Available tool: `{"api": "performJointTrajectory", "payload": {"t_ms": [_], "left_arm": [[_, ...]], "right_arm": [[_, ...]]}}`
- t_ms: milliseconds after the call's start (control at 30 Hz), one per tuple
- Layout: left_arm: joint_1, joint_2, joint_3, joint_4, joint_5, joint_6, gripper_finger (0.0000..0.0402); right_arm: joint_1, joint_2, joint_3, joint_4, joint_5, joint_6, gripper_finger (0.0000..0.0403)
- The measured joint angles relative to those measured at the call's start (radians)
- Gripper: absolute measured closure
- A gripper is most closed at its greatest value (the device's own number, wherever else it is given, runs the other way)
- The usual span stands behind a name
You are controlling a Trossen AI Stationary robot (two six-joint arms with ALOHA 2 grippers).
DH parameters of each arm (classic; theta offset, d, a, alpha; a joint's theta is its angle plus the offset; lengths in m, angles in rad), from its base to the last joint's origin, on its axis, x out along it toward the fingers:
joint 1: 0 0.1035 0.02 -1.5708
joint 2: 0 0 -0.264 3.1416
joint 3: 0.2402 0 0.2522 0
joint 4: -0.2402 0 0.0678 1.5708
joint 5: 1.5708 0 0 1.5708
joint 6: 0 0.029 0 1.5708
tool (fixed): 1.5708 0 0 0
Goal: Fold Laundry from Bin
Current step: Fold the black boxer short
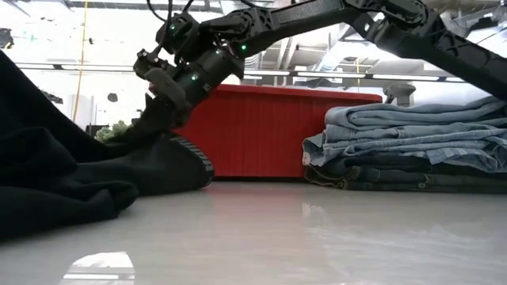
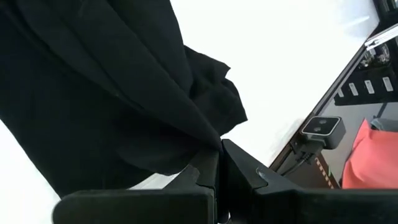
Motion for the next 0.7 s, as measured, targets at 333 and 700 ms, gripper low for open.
{"api": "performJointTrajectory", "payload": {"t_ms": [333, 700], "left_arm": [[0.0, 0.0, 0.0, -0.032, -0.019, -0.005, 0.0401], [0.0, 0.0, 0.0, -0.046, -0.02, 0.072, 0.0381]], "right_arm": [[-0.009, 0.023, -0.006, 0.074, 0.035, 0.029, 0.0352], [-0.015, 0.03, -0.006, 0.024, 0.048, 0.043, 0.0303]]}}
